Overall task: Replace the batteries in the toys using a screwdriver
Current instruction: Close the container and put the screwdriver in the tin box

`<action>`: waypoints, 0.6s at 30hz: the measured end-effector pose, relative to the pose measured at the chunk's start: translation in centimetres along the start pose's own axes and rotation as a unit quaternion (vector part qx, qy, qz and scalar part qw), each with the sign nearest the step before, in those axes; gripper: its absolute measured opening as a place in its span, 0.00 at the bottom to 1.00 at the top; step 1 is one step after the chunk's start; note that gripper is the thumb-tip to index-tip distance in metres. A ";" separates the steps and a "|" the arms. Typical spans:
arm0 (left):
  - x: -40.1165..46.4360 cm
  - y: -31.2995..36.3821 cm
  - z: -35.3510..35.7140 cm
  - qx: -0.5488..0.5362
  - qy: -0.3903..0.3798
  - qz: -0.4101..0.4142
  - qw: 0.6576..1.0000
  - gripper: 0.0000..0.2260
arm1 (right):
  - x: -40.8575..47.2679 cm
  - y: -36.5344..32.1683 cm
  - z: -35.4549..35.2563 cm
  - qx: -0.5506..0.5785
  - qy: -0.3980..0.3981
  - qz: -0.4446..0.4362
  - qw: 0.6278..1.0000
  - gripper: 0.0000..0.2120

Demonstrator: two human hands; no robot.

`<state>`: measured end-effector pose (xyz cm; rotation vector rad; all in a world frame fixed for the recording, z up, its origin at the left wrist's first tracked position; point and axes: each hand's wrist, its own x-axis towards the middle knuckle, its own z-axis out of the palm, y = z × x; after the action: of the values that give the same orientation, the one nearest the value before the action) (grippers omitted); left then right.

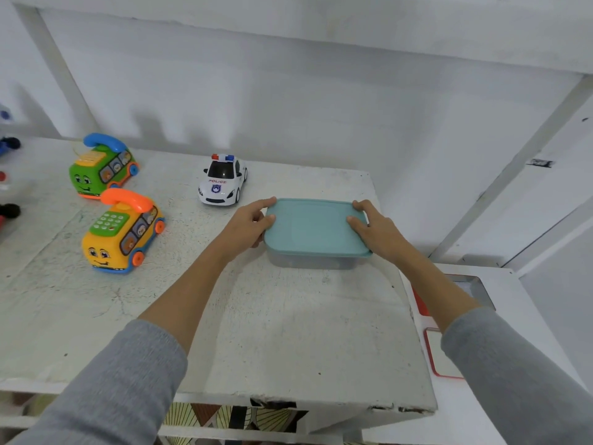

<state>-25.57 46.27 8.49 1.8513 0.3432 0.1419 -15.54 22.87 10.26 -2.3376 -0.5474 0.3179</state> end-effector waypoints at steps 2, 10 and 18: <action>0.2 0.1 -0.1 0.007 -0.016 -0.002 1.000 0.15 | 0.0 -0.1 -0.3 -0.001 -0.024 0.003 1.000 0.19; 0.9 -0.1 -0.1 -0.036 -0.046 -0.014 0.998 0.18 | 0.2 -0.1 0.2 -0.007 -0.015 -0.003 1.000 0.18; -0.3 -0.3 -0.4 -0.062 -0.027 -0.004 0.998 0.20 | -1.2 0.8 -0.5 0.180 -0.010 0.045 0.983 0.15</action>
<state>-25.97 46.63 8.30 1.7279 0.2981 0.1054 -16.17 21.51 10.11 -2.0126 -0.3608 0.4445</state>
